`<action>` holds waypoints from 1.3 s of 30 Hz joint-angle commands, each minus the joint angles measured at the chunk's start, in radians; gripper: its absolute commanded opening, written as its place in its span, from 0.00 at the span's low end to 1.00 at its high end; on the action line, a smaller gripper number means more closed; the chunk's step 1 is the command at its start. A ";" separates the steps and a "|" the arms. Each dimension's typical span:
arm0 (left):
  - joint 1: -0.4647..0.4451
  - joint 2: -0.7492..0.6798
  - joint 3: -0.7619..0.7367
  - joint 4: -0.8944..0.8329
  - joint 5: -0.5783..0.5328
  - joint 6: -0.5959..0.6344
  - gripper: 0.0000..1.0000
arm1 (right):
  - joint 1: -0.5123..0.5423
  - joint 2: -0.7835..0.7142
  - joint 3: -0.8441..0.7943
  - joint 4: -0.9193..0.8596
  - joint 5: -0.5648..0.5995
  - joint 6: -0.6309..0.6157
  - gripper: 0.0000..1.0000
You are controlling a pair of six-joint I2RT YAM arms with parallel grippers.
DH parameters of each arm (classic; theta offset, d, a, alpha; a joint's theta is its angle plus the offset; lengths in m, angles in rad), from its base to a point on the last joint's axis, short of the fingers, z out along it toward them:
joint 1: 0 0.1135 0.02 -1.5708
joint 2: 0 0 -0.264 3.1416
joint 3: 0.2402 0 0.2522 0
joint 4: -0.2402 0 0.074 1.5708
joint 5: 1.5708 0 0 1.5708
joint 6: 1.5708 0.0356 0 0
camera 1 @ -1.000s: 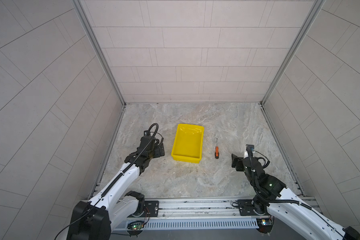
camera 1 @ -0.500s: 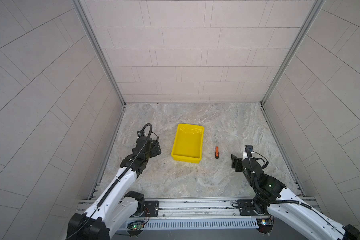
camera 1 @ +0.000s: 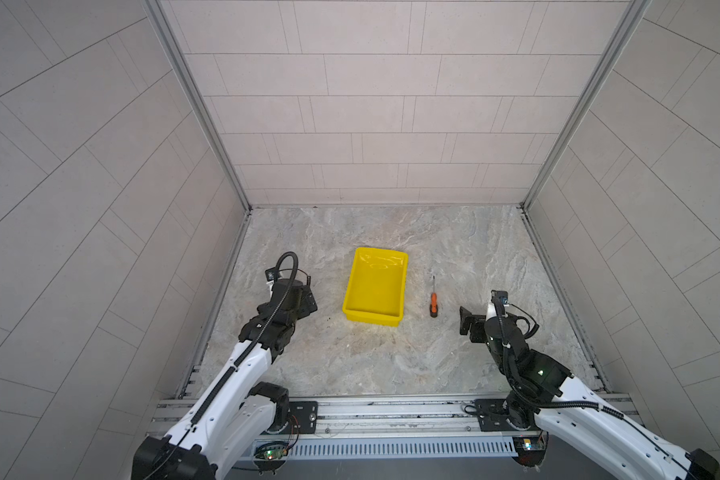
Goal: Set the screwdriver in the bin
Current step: 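Raise the right gripper toward the orange screwdriver while the left arm lifts slightly, then lower the right gripper over the orange handle and close on it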
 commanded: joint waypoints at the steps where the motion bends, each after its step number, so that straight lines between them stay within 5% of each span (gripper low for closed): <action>1: 0.003 -0.050 -0.028 -0.035 -0.034 -0.038 1.00 | 0.006 0.027 0.001 0.002 0.018 0.011 0.99; 10: 0.003 -0.128 -0.070 -0.015 -0.014 -0.037 1.00 | 0.002 0.182 0.040 0.032 0.056 0.063 1.00; 16: 0.004 -0.103 -0.062 -0.087 -0.146 -0.115 1.00 | -0.047 0.445 0.266 -0.039 -0.257 0.226 0.99; 23: 0.004 -0.028 -0.043 -0.070 -0.098 -0.094 1.00 | -0.078 0.815 0.624 -0.235 -0.498 0.208 0.99; 26: 0.003 -0.012 -0.035 -0.072 -0.099 -0.094 1.00 | -0.098 0.929 0.730 -0.355 -0.497 0.216 0.88; 30: 0.004 -0.026 -0.040 -0.070 -0.101 -0.094 1.00 | -0.133 1.012 0.778 -0.398 -0.514 0.216 0.55; 39: 0.004 -0.062 -0.059 -0.068 -0.104 -0.099 1.00 | -0.140 1.126 0.784 -0.365 -0.545 0.195 0.48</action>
